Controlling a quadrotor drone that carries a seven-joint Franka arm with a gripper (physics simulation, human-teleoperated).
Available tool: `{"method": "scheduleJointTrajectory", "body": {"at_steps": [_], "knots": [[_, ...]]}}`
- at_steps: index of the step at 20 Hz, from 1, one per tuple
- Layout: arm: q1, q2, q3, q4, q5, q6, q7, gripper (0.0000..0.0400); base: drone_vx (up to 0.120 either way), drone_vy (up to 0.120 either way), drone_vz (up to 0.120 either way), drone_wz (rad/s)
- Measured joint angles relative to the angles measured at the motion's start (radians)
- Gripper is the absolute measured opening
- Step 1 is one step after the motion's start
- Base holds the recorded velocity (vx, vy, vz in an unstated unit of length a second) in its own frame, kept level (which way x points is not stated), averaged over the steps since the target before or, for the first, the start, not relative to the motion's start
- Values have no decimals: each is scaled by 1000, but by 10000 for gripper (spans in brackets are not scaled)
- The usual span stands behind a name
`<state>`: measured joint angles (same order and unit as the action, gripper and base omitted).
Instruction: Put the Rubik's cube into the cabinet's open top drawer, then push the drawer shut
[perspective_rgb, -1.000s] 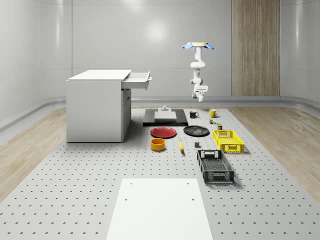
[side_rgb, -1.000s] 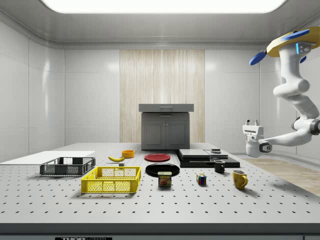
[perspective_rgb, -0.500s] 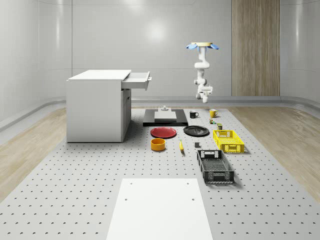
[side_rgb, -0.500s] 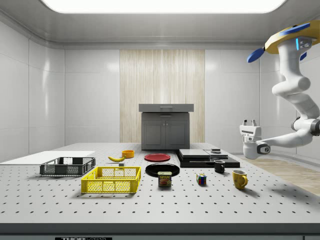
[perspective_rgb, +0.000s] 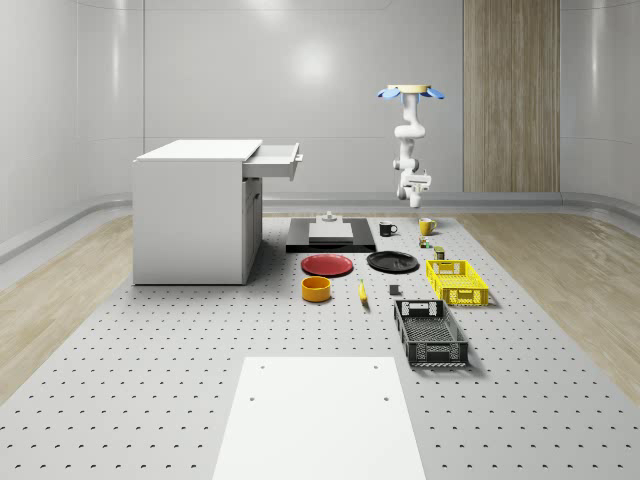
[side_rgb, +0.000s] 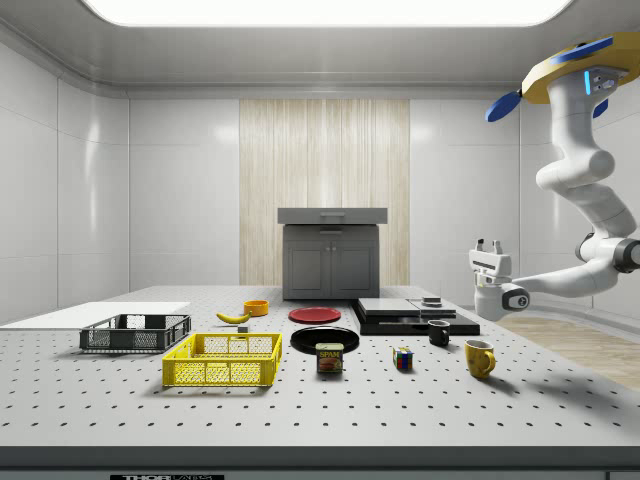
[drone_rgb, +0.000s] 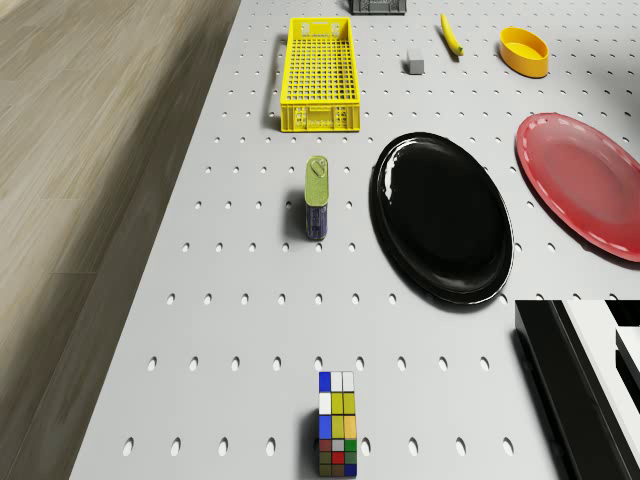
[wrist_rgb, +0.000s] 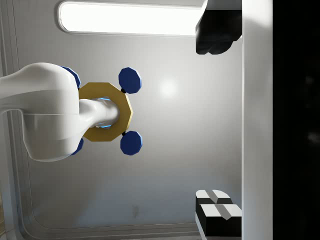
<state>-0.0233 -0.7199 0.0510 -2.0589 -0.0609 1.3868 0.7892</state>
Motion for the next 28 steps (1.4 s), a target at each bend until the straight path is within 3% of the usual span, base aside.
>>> {"method": "scheduleJointTrajectory", "body": {"at_steps": [7,12,15,19,23,28], "knots": [[-32,-7,102,-19,-144,8,20,400,120,0,0,0],[-91,-25,283,-87,-405,20,59,400,120,0,0,0],[-153,-49,452,-196,-664,33,109,400,120,0,-93,0],[-284,-103,706,-440,-1107,38,234,400,120,0,-120,0],[-482,-160,913,-667,-1515,-21,411,400,120,0,-120,0],[-734,-223,1069,-794,-1797,-135,594,400,120,0,-120,0]]}}
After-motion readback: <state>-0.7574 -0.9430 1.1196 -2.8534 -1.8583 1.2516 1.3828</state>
